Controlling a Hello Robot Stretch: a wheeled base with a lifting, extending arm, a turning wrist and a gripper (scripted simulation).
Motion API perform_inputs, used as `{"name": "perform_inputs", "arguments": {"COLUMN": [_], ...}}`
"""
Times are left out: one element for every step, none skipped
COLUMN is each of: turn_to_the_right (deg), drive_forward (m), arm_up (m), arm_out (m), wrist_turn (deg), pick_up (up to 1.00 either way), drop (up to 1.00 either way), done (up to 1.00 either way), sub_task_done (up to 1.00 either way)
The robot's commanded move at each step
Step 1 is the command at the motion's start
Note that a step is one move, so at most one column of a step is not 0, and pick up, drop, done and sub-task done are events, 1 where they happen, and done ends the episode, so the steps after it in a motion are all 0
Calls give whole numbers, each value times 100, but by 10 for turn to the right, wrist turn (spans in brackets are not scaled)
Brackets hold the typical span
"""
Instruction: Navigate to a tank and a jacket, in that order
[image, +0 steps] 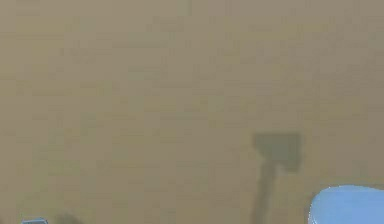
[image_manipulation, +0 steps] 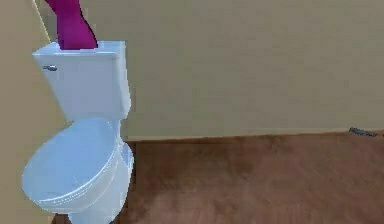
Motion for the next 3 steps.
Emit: {"name": "perform_inputs", "arguments": {"turn_to_the_right": [-450,-270,0], "drive_forward": [0,0,0], "arm_up": [0,0,0], "arm_out": [0,0,0], "wrist_turn": [0,0,0], "pick_up": [0,0,0], "drop": [0,0,0], "done": [0,0,100], "sub_task_done": [0,0,0]}}
